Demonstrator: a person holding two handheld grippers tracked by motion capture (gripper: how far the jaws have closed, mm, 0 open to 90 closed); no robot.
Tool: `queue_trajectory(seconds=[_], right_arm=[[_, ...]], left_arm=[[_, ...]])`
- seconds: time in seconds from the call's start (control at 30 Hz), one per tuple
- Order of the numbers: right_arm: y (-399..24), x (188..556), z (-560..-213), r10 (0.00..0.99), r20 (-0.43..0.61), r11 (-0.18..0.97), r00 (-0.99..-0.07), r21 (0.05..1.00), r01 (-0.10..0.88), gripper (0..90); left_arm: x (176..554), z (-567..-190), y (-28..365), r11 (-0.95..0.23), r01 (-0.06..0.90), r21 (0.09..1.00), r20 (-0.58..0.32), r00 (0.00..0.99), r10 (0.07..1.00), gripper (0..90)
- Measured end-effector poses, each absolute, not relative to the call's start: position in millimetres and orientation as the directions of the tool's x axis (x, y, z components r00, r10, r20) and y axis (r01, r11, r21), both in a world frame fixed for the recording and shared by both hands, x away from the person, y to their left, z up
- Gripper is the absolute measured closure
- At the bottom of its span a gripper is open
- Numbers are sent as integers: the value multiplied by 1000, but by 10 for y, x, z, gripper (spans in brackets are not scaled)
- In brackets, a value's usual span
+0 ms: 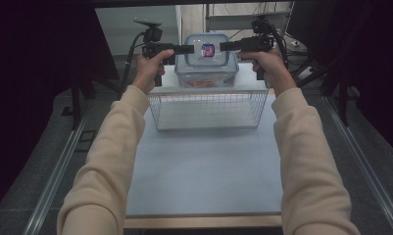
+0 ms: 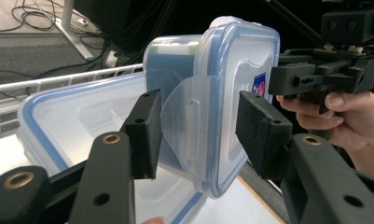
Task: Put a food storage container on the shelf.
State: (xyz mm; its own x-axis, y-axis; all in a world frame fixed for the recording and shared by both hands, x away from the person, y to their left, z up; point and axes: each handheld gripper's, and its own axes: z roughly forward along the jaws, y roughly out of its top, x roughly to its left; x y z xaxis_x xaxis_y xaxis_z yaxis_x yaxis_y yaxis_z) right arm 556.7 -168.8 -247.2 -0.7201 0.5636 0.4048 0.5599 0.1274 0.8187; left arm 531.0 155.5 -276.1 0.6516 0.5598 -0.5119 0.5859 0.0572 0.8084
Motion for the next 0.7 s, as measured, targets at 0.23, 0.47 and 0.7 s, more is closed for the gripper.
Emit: queue_trajectory(seconds=[0.23, 0.47, 0.7], right_arm=[[-1644, 5667, -2533, 579, 450, 94, -680, 792, 603, 457], [-1667, 5744, -2622, 584, 518, 9, -625, 766, 643, 429], [-1681, 5757, -2667, 592, 536, -20, -601, 756, 654, 406]], left_arm=[[5390, -2823, 1531, 97, 639, 763, -574, 601, 556, 459], [5478, -2884, 1493, 132, 679, 722, -625, 559, 545, 369], [5515, -2910, 1486, 140, 677, 722, -622, 548, 559, 280]])
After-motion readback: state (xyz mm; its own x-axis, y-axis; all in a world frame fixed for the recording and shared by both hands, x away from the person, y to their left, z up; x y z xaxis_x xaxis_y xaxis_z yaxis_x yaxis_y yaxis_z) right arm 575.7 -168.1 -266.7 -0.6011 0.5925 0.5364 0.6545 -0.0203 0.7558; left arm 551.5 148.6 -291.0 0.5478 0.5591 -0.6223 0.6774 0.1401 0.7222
